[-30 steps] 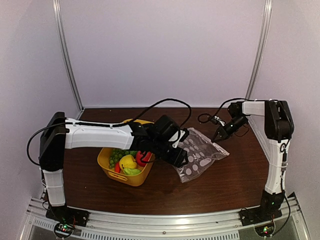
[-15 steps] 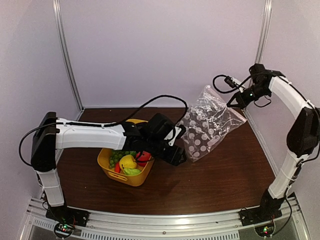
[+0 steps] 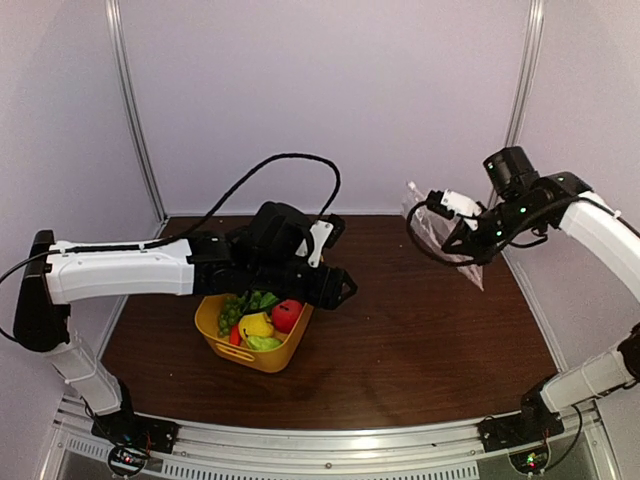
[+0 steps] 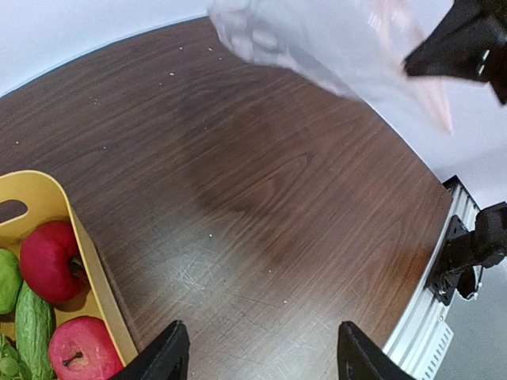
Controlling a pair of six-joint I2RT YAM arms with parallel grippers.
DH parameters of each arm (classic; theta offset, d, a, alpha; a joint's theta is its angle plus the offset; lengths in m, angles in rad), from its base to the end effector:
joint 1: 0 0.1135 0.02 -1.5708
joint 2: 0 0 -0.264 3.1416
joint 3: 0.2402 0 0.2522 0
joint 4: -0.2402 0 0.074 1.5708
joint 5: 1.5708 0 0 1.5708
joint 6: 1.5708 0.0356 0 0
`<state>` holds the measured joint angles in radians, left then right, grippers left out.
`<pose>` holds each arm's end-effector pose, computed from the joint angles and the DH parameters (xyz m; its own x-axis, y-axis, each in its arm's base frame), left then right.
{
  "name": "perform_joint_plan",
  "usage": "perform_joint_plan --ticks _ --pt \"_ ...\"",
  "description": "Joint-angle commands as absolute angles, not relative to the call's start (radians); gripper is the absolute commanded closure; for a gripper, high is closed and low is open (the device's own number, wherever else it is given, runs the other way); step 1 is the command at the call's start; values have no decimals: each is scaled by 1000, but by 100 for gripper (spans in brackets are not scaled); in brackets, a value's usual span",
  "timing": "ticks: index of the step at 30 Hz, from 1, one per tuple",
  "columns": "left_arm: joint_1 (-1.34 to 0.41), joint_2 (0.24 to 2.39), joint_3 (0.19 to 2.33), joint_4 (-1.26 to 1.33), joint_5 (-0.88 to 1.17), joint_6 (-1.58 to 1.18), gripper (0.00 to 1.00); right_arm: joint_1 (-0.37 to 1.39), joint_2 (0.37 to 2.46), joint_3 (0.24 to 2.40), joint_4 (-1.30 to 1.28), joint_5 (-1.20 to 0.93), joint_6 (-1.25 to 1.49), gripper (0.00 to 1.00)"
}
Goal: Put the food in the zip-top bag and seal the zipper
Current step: Adjust the zipper food storage bag at the center of the board, then pick up the zipper food storage bag from the center of the board.
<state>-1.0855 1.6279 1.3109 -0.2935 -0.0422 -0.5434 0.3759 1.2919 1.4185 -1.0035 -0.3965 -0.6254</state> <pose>0.1769 -0.3322 0.2949 -0.6775 0.1773 -0.7138 0.6044 0.6873 -0.4030 0.2285 0.1050 0.3756 -0.2470 -0.6780 -0.6923 -0.8794 0.4569 -0.1337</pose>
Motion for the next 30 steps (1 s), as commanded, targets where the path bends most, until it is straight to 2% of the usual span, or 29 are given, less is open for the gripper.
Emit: perform_joint_plan --ticks 1,2,6,10,16,25,30 --pt "-1081 1594 1277 -293 -129 -550 35 496 1348 1244 -927 -289 -617 100" --pt "-1081 1589 1266 -283 -133 -567 35 520 1354 1220 -924 -294 -622 98" --pt "-1081 1587 1197 -194 -98 -644 37 543 1342 1238 -958 -378 -627 64" --pt "-1087 1613 1136 -82 -60 -757 38 543 1282 1248 -935 -403 -596 53" --pt "-1123 1653 1183 -75 -132 -795 40 544 1201 1081 -886 -345 -667 52" --pt "-1122 1558 1184 -174 -283 -787 40 559 1114 789 -716 -168 -789 57" --pt "-1121 1514 1180 -209 -333 -755 40 572 1123 694 -580 -108 -816 68"
